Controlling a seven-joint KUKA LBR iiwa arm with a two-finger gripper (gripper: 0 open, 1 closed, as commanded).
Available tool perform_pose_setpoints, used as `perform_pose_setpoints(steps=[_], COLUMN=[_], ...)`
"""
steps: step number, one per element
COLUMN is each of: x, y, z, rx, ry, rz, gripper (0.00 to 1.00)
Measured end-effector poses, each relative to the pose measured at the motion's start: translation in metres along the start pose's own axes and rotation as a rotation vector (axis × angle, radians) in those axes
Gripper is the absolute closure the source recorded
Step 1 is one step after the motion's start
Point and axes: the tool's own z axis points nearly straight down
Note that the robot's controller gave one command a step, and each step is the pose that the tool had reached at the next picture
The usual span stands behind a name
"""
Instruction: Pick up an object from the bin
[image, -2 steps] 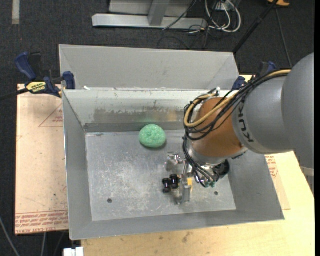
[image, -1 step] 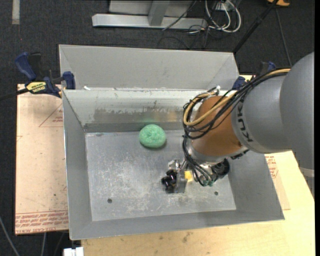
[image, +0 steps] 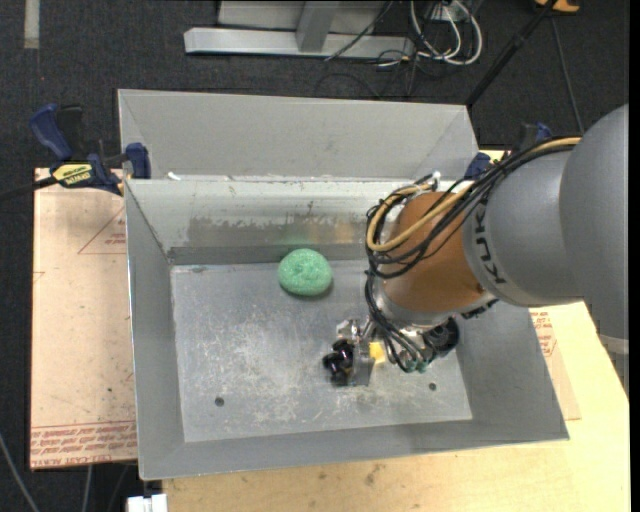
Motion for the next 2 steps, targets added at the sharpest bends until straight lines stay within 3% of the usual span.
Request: perform_pose_setpoints(steps=[2], x=[0.0015], y=[0.0001], z=[-0.0057], rx=[0.0], ry=[0.007], rz=[0.0], gripper=[1.0])
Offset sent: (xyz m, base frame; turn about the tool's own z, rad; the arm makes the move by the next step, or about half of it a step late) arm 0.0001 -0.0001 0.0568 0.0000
